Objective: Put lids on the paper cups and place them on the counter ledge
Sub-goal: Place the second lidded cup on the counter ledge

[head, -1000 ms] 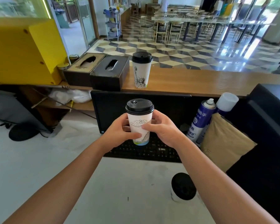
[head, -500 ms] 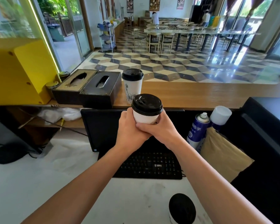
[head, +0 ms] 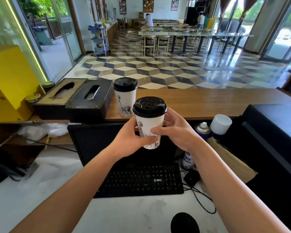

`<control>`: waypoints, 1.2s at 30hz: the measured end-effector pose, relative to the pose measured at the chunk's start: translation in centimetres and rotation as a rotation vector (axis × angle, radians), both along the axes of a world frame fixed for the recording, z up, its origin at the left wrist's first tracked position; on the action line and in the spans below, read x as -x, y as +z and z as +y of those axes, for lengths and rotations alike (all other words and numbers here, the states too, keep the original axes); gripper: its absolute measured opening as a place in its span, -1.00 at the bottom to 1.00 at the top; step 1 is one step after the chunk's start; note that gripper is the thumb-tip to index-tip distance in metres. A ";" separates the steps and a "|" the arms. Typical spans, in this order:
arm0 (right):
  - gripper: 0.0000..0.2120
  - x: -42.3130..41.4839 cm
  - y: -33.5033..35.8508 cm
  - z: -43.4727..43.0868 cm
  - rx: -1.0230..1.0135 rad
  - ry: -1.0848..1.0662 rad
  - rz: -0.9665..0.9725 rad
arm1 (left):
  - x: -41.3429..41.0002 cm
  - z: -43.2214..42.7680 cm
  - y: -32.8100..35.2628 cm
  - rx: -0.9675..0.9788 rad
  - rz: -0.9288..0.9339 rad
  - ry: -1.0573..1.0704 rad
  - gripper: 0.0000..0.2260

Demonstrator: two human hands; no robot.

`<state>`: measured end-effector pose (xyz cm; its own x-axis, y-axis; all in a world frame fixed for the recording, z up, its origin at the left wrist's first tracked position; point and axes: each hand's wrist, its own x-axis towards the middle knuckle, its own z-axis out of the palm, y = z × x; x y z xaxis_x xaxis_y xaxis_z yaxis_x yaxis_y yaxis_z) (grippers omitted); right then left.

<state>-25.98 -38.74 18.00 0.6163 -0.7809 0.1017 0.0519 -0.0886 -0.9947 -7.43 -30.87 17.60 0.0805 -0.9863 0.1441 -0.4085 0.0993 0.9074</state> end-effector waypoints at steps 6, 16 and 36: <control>-0.45 0.8 1.3 -1.0 0.097 -0.034 0.066 | -0.2 -1.8 0.7 0.031 -0.037 -0.015 -0.47; -0.45 0.2 4.7 -4.6 0.190 -0.175 0.158 | 0.3 -6.6 3.7 0.096 -0.048 0.033 -0.41; -0.35 -2.3 2.1 -9.8 0.173 -0.368 0.297 | 0.4 -13.8 1.4 -0.035 -0.091 0.103 -0.44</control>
